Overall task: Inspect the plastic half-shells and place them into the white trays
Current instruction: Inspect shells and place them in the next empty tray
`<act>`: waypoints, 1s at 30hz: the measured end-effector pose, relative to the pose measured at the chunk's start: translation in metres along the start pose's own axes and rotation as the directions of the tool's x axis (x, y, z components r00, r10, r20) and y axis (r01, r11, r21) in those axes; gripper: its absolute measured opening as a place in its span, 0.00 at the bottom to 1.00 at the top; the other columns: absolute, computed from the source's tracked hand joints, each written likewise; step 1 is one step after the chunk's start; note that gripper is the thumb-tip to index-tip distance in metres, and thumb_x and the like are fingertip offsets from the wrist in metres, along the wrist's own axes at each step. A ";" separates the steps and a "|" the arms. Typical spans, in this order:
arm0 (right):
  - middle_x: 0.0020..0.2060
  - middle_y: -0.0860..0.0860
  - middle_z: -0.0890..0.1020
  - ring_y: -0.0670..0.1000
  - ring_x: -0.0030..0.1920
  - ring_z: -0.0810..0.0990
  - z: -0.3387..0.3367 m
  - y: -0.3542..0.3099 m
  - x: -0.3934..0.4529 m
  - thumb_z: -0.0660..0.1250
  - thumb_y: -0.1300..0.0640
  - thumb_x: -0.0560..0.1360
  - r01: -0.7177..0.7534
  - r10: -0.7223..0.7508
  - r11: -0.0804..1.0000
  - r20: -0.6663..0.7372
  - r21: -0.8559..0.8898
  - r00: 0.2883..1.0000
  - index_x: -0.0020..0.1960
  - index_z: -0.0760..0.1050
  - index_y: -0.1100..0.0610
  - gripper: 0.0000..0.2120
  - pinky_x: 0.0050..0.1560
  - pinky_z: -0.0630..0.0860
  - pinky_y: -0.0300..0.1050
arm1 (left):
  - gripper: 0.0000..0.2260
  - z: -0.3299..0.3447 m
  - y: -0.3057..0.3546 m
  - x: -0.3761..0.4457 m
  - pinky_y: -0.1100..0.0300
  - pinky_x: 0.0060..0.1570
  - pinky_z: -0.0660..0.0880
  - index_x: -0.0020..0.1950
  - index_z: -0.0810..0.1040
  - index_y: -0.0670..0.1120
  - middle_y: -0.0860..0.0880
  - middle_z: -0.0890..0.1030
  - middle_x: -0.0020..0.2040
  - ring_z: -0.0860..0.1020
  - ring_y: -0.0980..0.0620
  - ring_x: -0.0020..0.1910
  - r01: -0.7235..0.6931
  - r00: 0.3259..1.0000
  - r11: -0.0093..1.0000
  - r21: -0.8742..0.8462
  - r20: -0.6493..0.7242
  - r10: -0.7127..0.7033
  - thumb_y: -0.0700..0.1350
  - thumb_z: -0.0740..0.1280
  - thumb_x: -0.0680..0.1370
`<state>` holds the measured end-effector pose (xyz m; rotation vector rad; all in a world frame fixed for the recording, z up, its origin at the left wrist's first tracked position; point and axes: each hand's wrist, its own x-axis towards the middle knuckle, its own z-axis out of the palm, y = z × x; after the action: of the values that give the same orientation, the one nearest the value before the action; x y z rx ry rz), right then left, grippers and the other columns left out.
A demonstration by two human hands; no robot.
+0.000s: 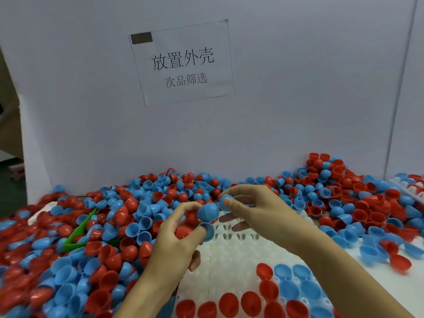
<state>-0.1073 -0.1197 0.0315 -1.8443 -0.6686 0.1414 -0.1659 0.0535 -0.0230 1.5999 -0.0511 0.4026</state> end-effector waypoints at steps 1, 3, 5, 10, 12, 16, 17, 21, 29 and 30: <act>0.48 0.46 0.83 0.43 0.45 0.85 0.000 0.001 0.000 0.67 0.50 0.78 0.008 -0.008 1.000 -0.013 -0.018 1.000 0.53 0.78 0.45 0.04 0.42 0.81 0.37 | 0.15 0.000 -0.001 0.000 0.62 0.22 0.66 0.52 0.81 0.57 0.54 0.78 0.33 0.68 0.55 0.24 -0.002 1.000 1.000 -0.011 -0.006 0.002 0.36 0.66 0.79; 0.47 0.47 0.83 0.44 0.44 0.85 -0.002 0.001 -0.001 0.70 0.49 0.76 0.015 -0.016 0.998 -0.011 -0.055 1.000 0.53 0.79 0.46 0.06 0.43 0.81 0.37 | 0.16 0.000 -0.001 0.001 0.62 0.21 0.66 0.51 0.81 0.58 0.52 0.78 0.34 0.68 0.55 0.25 -0.002 1.000 0.999 -0.041 -0.025 0.001 0.36 0.66 0.79; 0.45 0.47 0.84 0.45 0.43 0.85 -0.004 0.000 -0.003 0.72 0.49 0.75 0.004 -0.001 0.997 0.040 -0.075 0.999 0.53 0.80 0.48 0.09 0.45 0.82 0.39 | 0.16 -0.001 -0.002 0.003 0.61 0.21 0.66 0.51 0.81 0.57 0.50 0.78 0.35 0.68 0.55 0.25 0.006 0.998 0.998 -0.069 -0.058 -0.010 0.35 0.65 0.79; 0.39 0.42 0.84 0.39 0.37 0.82 -0.004 0.000 -0.007 0.72 0.51 0.75 0.019 -0.011 0.998 0.114 -0.068 0.993 0.49 0.82 0.51 0.05 0.38 0.75 0.29 | 0.13 -0.004 -0.005 0.006 0.61 0.21 0.67 0.51 0.82 0.54 0.42 0.77 0.38 0.68 0.53 0.25 0.019 0.988 0.994 -0.112 -0.150 -0.036 0.36 0.65 0.79; 0.42 0.46 0.84 0.40 0.38 0.83 -0.005 0.001 -0.006 0.72 0.52 0.75 0.032 -0.026 0.997 0.094 -0.071 0.995 0.48 0.82 0.51 0.04 0.38 0.76 0.31 | 0.12 -0.006 -0.005 0.008 0.61 0.21 0.66 0.49 0.82 0.53 0.41 0.76 0.37 0.69 0.53 0.25 0.031 0.980 0.989 -0.146 -0.193 -0.059 0.36 0.66 0.79; 0.44 0.52 0.84 0.46 0.40 0.85 -0.004 0.006 -0.002 0.72 0.59 0.76 0.033 -0.020 0.987 0.087 -0.154 0.996 0.50 0.83 0.53 0.05 0.40 0.80 0.37 | 0.10 -0.009 -0.003 0.010 0.61 0.21 0.65 0.44 0.82 0.52 0.44 0.79 0.33 0.70 0.54 0.25 0.062 0.968 0.968 -0.242 -0.222 -0.118 0.38 0.68 0.78; 0.43 0.51 0.84 0.47 0.40 0.85 -0.003 0.008 -0.002 0.71 0.61 0.76 0.038 -0.023 0.981 0.080 -0.191 0.997 0.51 0.83 0.53 0.06 0.40 0.81 0.38 | 0.11 -0.010 -0.002 0.010 0.61 0.21 0.65 0.43 0.82 0.52 0.45 0.80 0.34 0.71 0.54 0.26 0.071 0.967 0.962 -0.264 -0.217 -0.132 0.37 0.67 0.78; 0.43 0.43 0.84 0.39 0.40 0.84 0.004 0.016 0.001 0.69 0.63 0.78 0.079 -0.082 0.912 0.009 -0.402 0.997 0.55 0.84 0.52 0.10 0.41 0.80 0.33 | 0.12 -0.009 -0.001 0.009 0.62 0.22 0.66 0.42 0.83 0.52 0.45 0.83 0.39 0.73 0.54 0.29 0.099 0.963 0.944 -0.316 -0.209 -0.171 0.36 0.67 0.79; 0.40 0.44 0.82 0.45 0.44 0.79 -0.001 0.011 -0.003 0.74 0.56 0.75 0.195 -0.118 0.898 0.211 -0.395 0.970 0.44 0.83 0.43 0.07 0.49 0.78 0.37 | 0.10 -0.013 -0.007 0.012 0.60 0.23 0.68 0.42 0.81 0.54 0.48 0.77 0.32 0.71 0.55 0.26 0.027 0.914 0.978 -0.205 -0.392 -0.107 0.40 0.68 0.79; 0.42 0.42 0.81 0.44 0.45 0.79 -0.003 0.009 -0.004 0.74 0.56 0.75 0.201 -0.111 0.900 0.244 -0.387 0.964 0.41 0.82 0.41 0.09 0.49 0.78 0.36 | 0.10 -0.016 -0.008 0.013 0.60 0.23 0.67 0.42 0.81 0.54 0.49 0.76 0.30 0.70 0.55 0.25 0.018 0.897 0.985 -0.173 -0.431 -0.093 0.41 0.67 0.80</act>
<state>-0.1058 -0.1262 0.0235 -2.1846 -1.0617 0.1006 -0.1552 0.0722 -0.0269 1.3124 0.2994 0.6893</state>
